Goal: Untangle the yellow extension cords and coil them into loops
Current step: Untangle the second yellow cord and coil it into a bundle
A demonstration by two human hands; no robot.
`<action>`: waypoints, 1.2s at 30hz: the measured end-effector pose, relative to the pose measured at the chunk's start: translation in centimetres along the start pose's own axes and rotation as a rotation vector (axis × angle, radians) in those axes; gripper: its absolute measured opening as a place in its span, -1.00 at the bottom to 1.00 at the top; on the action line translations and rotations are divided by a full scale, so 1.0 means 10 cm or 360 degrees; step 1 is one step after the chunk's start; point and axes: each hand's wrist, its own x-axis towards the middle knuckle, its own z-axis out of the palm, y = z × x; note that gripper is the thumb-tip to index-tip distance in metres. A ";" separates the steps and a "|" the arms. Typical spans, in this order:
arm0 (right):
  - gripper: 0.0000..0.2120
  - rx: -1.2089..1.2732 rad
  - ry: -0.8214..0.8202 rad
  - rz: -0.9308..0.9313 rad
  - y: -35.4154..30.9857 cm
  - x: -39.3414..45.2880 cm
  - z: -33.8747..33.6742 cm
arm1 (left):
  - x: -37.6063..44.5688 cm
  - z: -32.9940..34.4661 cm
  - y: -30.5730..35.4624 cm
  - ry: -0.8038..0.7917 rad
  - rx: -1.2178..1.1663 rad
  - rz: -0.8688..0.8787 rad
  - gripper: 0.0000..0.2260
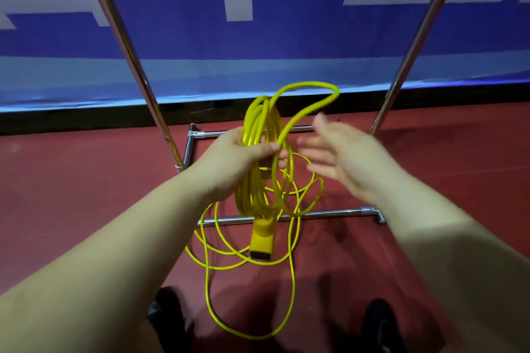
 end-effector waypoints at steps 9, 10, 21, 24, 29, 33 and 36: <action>-0.72 -0.1325 -0.0383 -0.0305 0.34 -0.03 0.14 | 0.09 -0.21 0.06 0.0389 -0.0545 -0.0084 -0.87; -0.71 -0.1398 -0.0350 -0.0329 0.36 -0.04 0.14 | 0.09 -0.24 0.06 0.0412 -0.0559 -0.0081 -0.87; -0.79 -0.0714 0.0407 -0.0785 0.14 -0.14 -0.04 | 0.01 -0.63 -0.12 0.0328 0.0678 -0.0004 -0.76; -0.81 -0.0747 0.0555 -0.0794 0.13 -0.08 -0.16 | -0.03 -0.60 -0.11 0.0175 0.0818 0.0014 -0.74; -0.96 -0.1331 0.0695 -0.0583 0.06 -0.02 -0.35 | -0.06 -0.53 -0.04 0.0045 0.0733 0.0011 -0.72; -0.91 -0.1826 0.0275 -0.0268 0.05 -0.06 -0.33 | 0.00 -0.43 -0.02 0.0170 0.0394 0.0017 -0.70; -0.87 -0.1795 -0.0187 -0.0274 0.05 -0.11 -0.24 | 0.05 -0.42 -0.02 0.0222 0.0359 0.0076 -0.73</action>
